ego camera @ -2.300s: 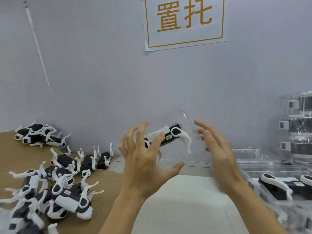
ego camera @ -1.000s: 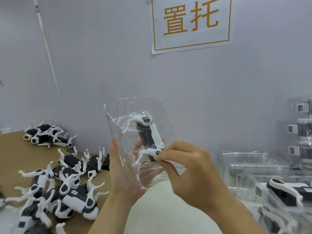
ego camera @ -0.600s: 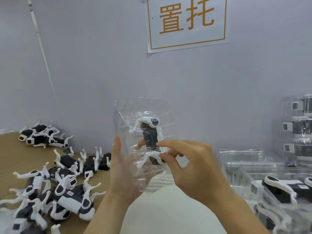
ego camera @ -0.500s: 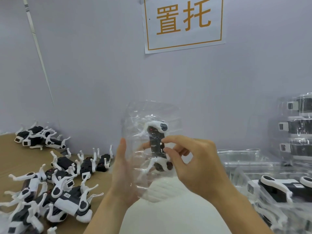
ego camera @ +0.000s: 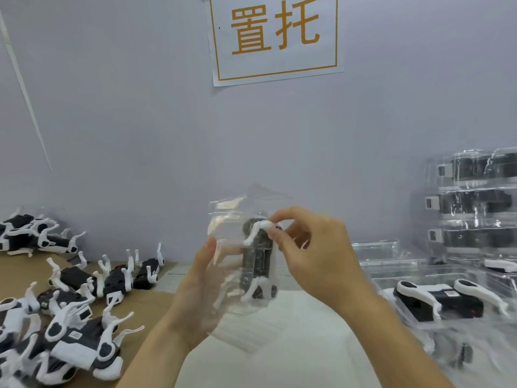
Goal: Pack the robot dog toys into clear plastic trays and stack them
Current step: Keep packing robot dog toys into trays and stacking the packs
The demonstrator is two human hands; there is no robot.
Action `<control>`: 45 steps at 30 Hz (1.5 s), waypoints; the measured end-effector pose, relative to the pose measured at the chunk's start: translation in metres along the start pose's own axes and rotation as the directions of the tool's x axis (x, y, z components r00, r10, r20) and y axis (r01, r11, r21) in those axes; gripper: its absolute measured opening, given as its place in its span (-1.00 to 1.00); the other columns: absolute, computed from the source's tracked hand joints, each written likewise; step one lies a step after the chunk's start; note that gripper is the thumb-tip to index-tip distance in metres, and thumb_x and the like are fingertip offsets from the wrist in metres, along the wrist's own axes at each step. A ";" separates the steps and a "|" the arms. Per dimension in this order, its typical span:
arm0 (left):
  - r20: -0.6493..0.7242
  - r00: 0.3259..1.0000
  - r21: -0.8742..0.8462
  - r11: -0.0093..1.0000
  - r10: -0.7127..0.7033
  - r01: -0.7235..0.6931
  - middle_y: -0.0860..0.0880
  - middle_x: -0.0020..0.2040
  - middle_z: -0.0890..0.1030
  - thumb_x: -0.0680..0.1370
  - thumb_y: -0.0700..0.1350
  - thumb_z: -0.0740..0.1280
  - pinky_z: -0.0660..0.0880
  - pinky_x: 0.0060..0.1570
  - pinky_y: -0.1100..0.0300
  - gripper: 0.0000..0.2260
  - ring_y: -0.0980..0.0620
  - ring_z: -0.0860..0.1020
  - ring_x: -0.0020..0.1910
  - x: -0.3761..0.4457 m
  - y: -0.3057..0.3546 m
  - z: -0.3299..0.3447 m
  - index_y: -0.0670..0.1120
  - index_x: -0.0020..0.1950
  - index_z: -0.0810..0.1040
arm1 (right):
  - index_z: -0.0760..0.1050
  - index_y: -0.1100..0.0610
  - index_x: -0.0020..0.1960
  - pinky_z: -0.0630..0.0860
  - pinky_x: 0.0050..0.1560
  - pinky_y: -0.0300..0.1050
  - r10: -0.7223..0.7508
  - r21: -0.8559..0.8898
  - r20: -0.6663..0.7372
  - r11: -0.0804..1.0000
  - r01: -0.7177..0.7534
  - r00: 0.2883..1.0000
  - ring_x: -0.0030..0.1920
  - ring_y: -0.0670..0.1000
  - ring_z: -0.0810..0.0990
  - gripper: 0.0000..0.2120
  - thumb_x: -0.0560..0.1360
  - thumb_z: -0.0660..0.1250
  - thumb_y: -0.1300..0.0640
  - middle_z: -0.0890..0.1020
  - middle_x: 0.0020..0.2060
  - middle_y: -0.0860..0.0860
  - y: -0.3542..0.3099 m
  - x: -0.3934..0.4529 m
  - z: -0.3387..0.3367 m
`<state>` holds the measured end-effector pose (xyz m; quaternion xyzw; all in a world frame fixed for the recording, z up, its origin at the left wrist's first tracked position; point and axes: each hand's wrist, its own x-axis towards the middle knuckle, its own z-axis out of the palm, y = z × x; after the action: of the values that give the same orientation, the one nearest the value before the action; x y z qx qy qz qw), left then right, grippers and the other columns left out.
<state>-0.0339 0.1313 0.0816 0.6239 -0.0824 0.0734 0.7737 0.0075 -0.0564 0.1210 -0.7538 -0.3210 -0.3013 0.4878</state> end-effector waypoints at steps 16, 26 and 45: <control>0.090 0.922 0.957 0.225 0.376 -0.185 0.23 0.41 0.31 0.06 0.63 0.23 0.05 0.33 0.10 -0.25 0.06 0.25 0.45 -0.006 0.021 0.038 0.39 0.20 0.44 | 0.44 -0.11 0.35 0.53 0.25 0.12 0.637 0.110 0.172 0.746 -0.657 0.751 0.18 0.07 0.59 -0.48 0.43 0.34 -0.25 0.58 0.20 -0.08 -0.002 0.007 -0.029; 0.110 0.809 0.733 0.503 0.577 -0.459 0.38 0.46 0.32 0.16 0.28 0.57 0.56 -0.07 0.24 -0.31 0.49 0.35 0.33 -0.013 0.026 0.050 0.38 0.28 0.50 | 0.57 0.04 0.02 0.64 -0.10 -0.01 0.644 0.199 0.188 0.714 -0.671 0.742 -0.14 0.07 0.61 -0.66 0.47 0.31 -0.20 0.57 -0.15 -0.03 -0.011 0.019 -0.092; 0.292 0.913 0.665 0.625 0.286 -0.409 0.25 0.46 0.29 0.14 0.52 0.40 0.26 0.32 0.15 -0.42 0.19 0.31 0.45 0.043 0.018 0.201 0.43 0.14 0.54 | 0.44 -0.06 0.39 0.40 0.36 0.06 0.427 0.024 -0.498 0.876 -0.481 0.754 0.32 -0.01 0.47 -0.52 0.57 0.18 -0.26 0.54 0.28 -0.08 -0.038 0.006 -0.185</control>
<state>-0.0035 -0.0610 0.1503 0.8497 -0.2274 0.1983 0.4324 -0.0449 -0.2153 0.2094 -0.7326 0.0220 -0.3706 0.5705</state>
